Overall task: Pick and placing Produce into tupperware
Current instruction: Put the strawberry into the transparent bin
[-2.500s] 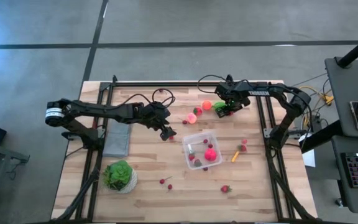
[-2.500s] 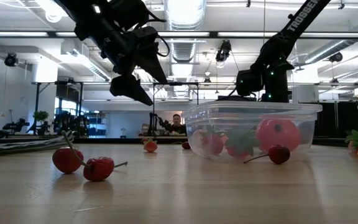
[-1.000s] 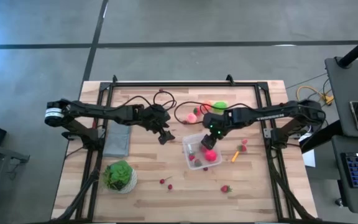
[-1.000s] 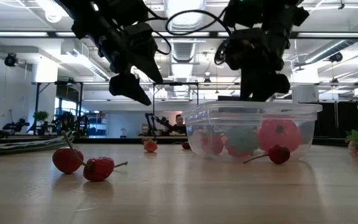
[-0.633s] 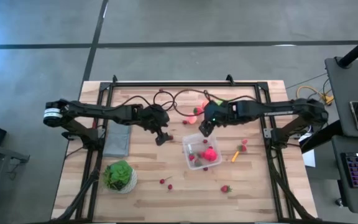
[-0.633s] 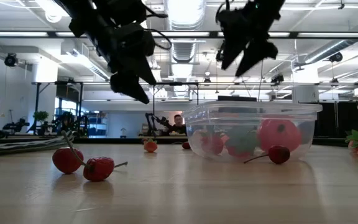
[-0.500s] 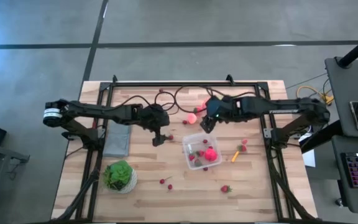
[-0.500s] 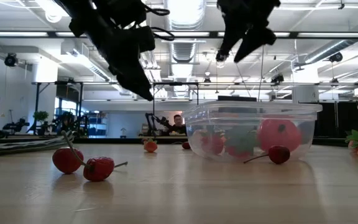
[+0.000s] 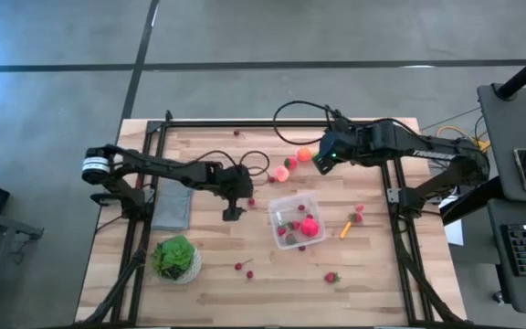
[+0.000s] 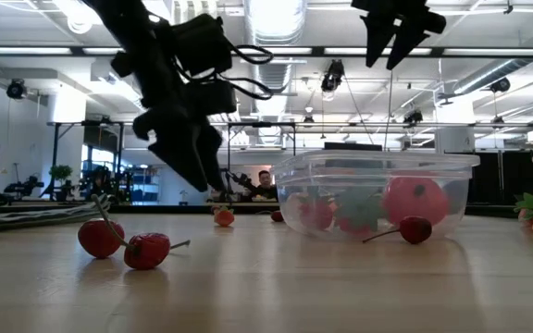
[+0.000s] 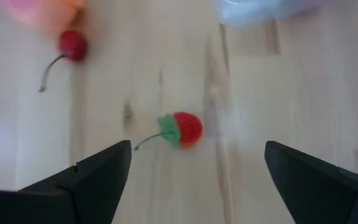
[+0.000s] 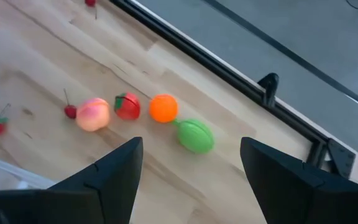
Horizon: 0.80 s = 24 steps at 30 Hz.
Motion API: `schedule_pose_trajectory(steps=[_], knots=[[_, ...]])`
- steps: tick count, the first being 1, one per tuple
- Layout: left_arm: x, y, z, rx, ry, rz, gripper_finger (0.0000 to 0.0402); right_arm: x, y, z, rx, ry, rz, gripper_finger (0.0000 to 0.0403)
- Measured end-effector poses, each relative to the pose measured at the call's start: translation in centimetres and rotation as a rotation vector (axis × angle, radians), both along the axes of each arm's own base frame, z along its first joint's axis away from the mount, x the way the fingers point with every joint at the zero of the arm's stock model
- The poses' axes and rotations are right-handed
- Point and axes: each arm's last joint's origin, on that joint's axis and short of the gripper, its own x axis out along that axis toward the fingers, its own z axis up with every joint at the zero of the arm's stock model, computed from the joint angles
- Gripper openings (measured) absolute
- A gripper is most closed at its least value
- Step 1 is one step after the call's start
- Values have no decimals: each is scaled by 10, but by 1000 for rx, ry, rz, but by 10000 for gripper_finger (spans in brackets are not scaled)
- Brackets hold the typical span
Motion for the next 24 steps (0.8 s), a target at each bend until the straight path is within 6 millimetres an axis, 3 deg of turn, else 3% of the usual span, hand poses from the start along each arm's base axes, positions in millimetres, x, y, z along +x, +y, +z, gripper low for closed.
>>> schedule_pose_trajectory(steps=[8,24], knots=[[10,-2,-13,30,12,-56,312,-10,0,-8,-2,19,-11,267],[18,0,-29,55,29,-67,278,-11,0,-26,27,47,-57,268]])
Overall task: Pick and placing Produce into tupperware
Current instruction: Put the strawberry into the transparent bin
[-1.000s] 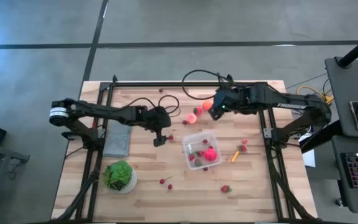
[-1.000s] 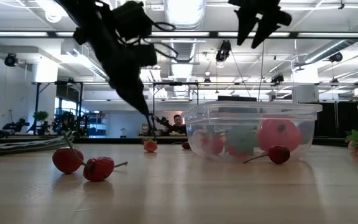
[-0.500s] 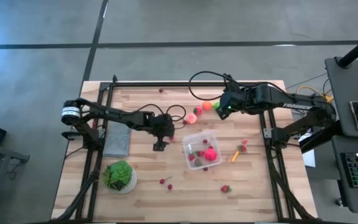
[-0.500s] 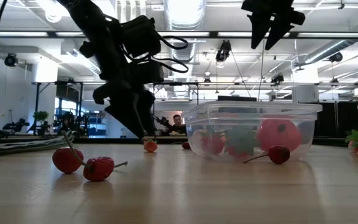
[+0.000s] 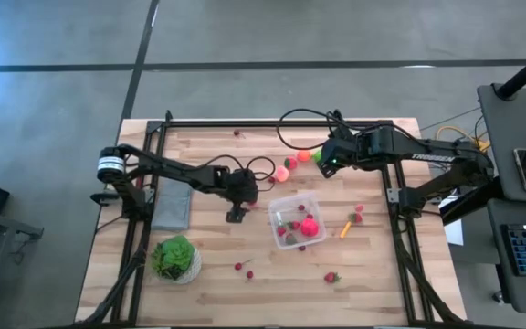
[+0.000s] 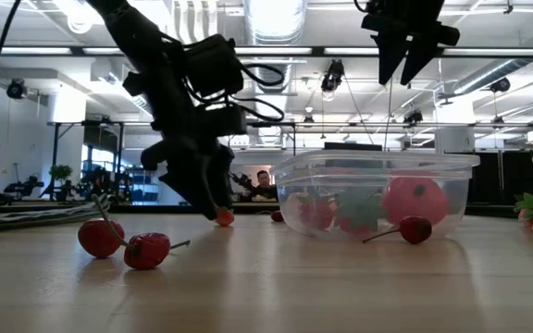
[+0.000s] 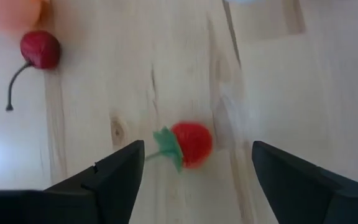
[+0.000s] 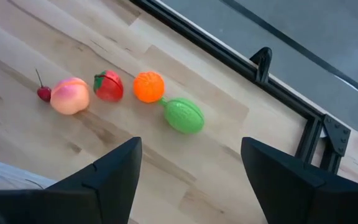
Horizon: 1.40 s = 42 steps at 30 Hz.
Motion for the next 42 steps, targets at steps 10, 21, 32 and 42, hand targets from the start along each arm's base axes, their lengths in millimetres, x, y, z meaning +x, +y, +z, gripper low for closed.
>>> schedule_pose_trajectory(steps=[10,21,32,42], knots=[[6,1,-7,14,20,13,230,0,0,0,2,-2,-2,269],[5,2,-3,27,7,22,157,0,0,0,2,-2,-2,270],[4,1,-3,6,8,12,138,1,0,0,1,-4,-2,270],[3,1,-7,3,19,12,138,1,0,0,1,-10,-2,270]])
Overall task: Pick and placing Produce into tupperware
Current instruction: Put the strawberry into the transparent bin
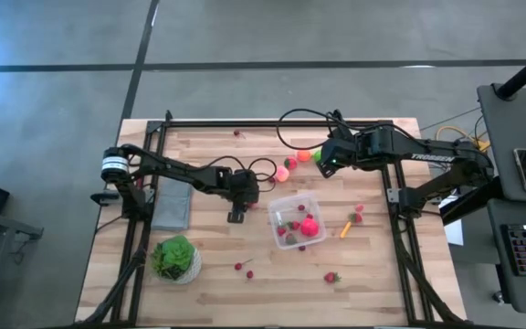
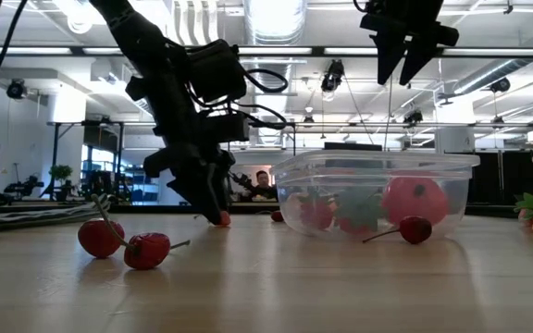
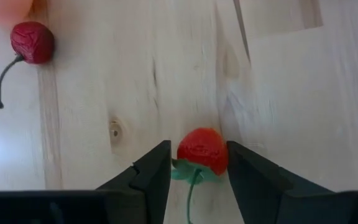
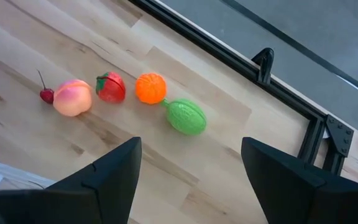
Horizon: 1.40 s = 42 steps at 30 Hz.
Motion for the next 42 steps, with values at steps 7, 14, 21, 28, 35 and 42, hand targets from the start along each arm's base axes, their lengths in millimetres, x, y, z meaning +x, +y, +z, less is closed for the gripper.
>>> schedule_pose_trajectory(steps=[7,14,21,28,35,42], knots=[[0,0,0,-1,1,1,138,0,0,0,0,0,0,270],[0,0,2,-16,-5,26,138,0,0,0,0,0,0,270],[0,0,3,-25,-11,42,138,0,0,0,1,0,1,270],[0,0,3,-26,-9,44,138,0,0,0,4,0,2,270],[0,0,1,-27,-6,44,133,0,0,0,4,1,2,270],[0,0,2,-26,-11,44,97,0,0,0,4,2,1,270]])
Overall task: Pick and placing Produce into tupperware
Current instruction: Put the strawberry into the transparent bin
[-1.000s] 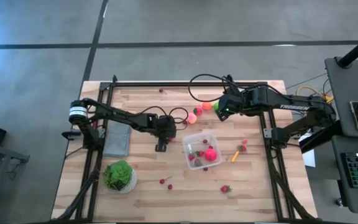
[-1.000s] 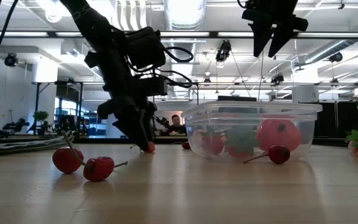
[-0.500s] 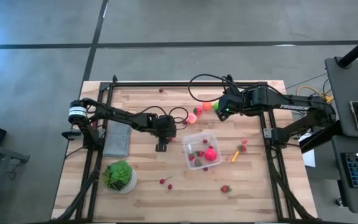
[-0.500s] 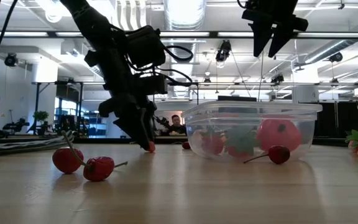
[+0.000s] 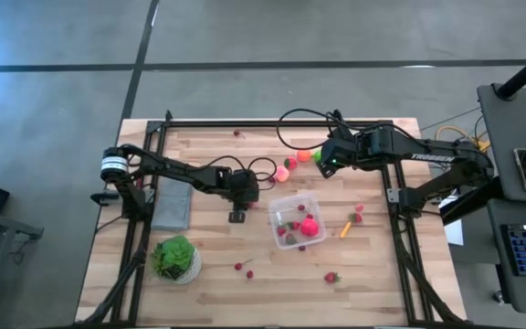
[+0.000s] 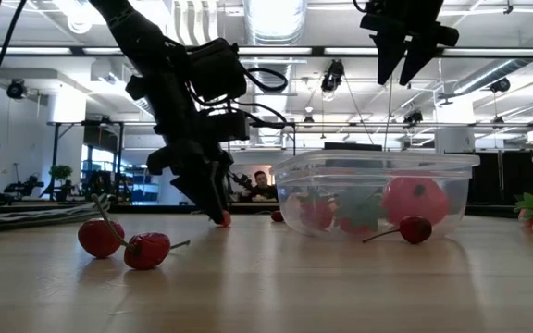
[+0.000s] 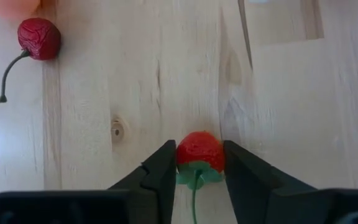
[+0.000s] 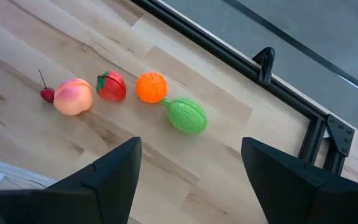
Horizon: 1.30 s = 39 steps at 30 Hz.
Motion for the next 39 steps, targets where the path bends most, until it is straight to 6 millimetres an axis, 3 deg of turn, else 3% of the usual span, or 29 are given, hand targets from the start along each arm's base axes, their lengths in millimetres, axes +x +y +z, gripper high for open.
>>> schedule_pose_trajectory(steps=[9,18,24,31,36,39], knots=[[2,0,3,1,-8,-1,113,0,0,0,0,1,2,270],[6,1,18,4,-29,0,90,-2,0,2,2,-7,4,270],[15,2,48,22,-105,2,91,-21,2,21,-14,-97,-2,270],[29,2,97,21,-266,-10,92,-63,7,47,-21,-251,-18,270],[42,-3,129,-171,-379,-77,93,-87,10,58,-22,-328,-14,270],[51,-9,132,-286,-381,-112,93,-94,10,59,-24,-345,-12,270]])
